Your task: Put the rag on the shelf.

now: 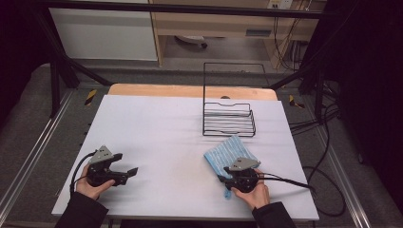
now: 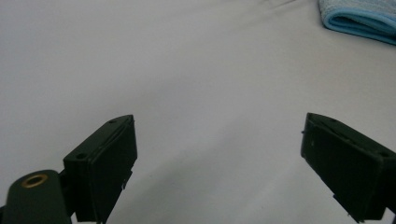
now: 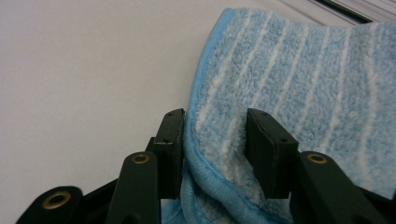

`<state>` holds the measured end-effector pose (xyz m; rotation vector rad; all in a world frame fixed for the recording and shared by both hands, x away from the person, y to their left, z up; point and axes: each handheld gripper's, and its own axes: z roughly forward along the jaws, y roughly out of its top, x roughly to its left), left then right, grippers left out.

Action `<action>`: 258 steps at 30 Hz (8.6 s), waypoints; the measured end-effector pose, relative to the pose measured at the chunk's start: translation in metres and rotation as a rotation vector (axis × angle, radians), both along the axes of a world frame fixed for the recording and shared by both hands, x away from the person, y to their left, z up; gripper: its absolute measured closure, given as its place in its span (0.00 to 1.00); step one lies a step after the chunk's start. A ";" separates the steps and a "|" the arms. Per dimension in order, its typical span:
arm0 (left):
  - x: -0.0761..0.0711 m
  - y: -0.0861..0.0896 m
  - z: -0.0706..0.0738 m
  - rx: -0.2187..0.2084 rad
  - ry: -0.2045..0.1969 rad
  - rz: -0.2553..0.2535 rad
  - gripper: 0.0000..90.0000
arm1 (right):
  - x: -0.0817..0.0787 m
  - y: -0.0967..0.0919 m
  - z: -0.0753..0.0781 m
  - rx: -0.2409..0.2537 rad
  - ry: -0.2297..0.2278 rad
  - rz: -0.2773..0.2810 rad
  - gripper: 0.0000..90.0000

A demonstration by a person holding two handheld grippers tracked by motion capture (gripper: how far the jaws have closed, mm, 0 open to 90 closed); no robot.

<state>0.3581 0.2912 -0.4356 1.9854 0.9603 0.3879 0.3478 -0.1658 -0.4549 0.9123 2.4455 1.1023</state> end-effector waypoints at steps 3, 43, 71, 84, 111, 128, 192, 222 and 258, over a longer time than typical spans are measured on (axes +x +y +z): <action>0.000 0.000 0.000 -0.001 -0.001 0.000 0.12 | -0.003 0.001 -0.002 -0.015 -0.027 0.003 0.64; 0.000 -0.002 0.001 0.001 0.006 -0.002 0.12 | -0.018 0.046 0.022 0.127 0.039 0.261 0.90; -0.004 -0.038 0.015 0.003 0.044 -0.057 0.10 | 0.000 0.003 0.032 0.213 0.006 0.020 0.20; 0.004 -0.085 0.033 0.018 0.045 -0.080 0.23 | 0.008 -0.026 0.019 0.183 0.041 -0.115 0.23; 0.005 -0.154 -0.005 0.119 0.160 -0.197 0.59 | 0.014 -0.019 0.008 0.146 0.105 -0.139 0.80; 0.003 -0.159 -0.008 0.098 0.210 -0.205 0.81 | 0.015 -0.016 -0.001 0.144 0.141 -0.206 0.72; 0.024 -0.143 0.030 0.058 0.111 -0.133 0.11 | 0.029 -0.034 0.020 0.244 0.053 -0.112 0.04; 0.070 -0.162 -0.007 0.082 0.207 -0.017 0.65 | 0.027 -0.029 0.010 0.197 0.067 -0.113 0.02; 0.066 -0.163 -0.014 0.058 0.193 -0.044 0.83 | 0.070 0.023 0.001 0.177 0.151 -0.152 0.54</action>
